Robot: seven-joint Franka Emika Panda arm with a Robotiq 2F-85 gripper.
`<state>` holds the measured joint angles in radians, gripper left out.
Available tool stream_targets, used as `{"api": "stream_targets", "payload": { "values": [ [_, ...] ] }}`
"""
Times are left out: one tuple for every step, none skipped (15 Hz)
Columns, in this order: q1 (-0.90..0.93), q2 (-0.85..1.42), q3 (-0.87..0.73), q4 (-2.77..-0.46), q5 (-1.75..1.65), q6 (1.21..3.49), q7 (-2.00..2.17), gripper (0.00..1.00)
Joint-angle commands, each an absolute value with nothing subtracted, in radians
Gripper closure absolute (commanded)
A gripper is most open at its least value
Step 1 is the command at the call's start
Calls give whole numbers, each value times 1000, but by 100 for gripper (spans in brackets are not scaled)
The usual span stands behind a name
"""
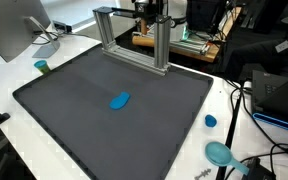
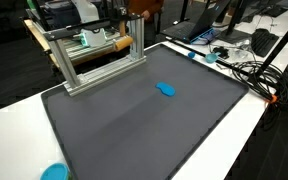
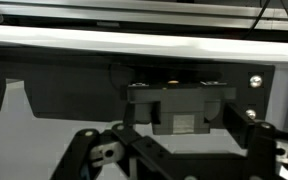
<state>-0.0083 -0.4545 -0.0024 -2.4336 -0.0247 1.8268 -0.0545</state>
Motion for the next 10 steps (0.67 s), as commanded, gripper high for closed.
{"api": "stream_targets", "payload": {
  "values": [
    [-6, -498, -24, -2449, 0, 1814, -64, 0],
    [-12, -511, -31, -2452, 1, 1822, -59, 0],
    [-17, -528, -40, -2457, 7, 1833, -58, 0],
    [-22, -565, -57, -2472, 21, 1856, -63, 0],
    [-28, -611, -74, -2492, 34, 1882, -72, 0],
    [-33, -644, -88, -2501, 37, 1897, -85, 0],
    [-39, -666, -105, -2505, 45, 1915, -90, 0],
    [-32, -562, -73, -2443, 10, 1873, -63, 0],
    [-37, -594, -87, -2451, 14, 1882, -70, 0],
    [-41, -620, -95, -2460, 16, 1883, -74, 0]
  ]
}}
